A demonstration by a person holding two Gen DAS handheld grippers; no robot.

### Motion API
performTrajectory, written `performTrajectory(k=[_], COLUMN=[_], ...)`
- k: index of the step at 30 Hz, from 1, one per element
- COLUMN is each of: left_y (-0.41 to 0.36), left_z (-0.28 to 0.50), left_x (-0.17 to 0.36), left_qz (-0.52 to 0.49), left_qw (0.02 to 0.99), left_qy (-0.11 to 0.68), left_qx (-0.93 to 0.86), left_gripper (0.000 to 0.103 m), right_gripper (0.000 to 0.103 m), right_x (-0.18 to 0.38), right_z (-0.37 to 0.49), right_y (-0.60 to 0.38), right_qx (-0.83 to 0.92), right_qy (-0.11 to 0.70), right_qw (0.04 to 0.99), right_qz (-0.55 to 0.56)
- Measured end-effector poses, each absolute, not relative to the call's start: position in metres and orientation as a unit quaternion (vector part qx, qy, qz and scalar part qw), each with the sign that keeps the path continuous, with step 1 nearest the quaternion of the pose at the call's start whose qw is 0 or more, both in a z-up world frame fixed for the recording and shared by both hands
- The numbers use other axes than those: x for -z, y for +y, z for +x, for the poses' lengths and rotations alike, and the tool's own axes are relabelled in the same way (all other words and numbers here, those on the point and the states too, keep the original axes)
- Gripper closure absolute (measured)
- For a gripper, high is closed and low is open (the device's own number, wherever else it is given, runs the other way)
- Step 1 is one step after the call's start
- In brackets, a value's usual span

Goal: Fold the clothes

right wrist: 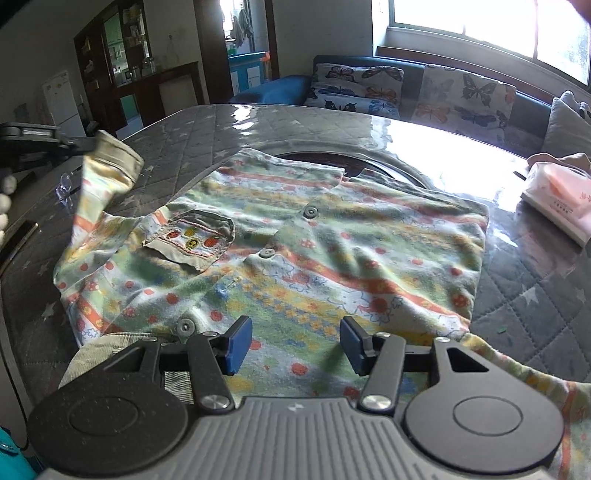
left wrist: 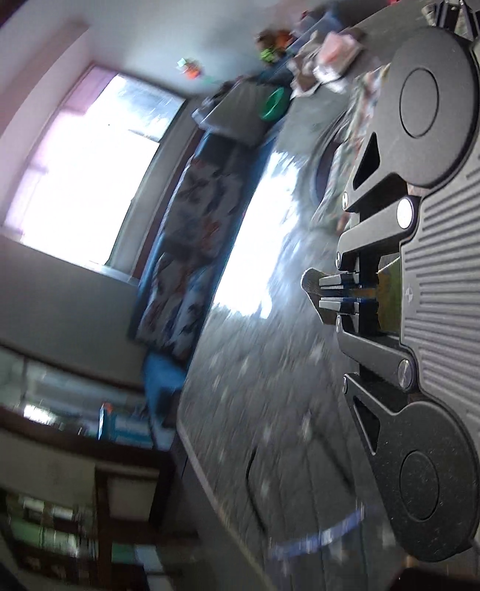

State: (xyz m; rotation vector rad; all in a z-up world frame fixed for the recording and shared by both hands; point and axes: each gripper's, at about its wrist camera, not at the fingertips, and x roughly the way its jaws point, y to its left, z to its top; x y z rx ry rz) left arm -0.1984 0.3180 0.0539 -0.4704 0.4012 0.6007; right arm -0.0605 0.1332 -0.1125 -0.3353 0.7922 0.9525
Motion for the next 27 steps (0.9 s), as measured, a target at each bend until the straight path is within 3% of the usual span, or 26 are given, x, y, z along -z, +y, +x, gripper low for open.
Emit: performTrajectory(k=[5,16,27], left_y=[0.328,0.338,0.284], left_z=[-0.241,-0.286,-0.221], left_x=[-0.049,-0.002,-0.021], left_qz=[-0.219,-0.234,-0.223], left_qw=[0.892,0.827,0.886], left_qy=[0.191,0.270,0.274], left_qx=[-0.347,-0.433,-0.301], left_gripper=[0.099,0.099,0.097], right_gripper=[0.047,0.044,0.040], right_x=[0.113,0.117,0.112], right_z=[-0.062,-0.064,-0.071], right_y=[0.136,0.139,0.138], right_qx=[-0.446,-0.446,-0.452], right_qy=[0.370,0.375,0.363], right_qw=[0.799,0.794,0.796], right_qz=[-0.161,-0.174,-0.177])
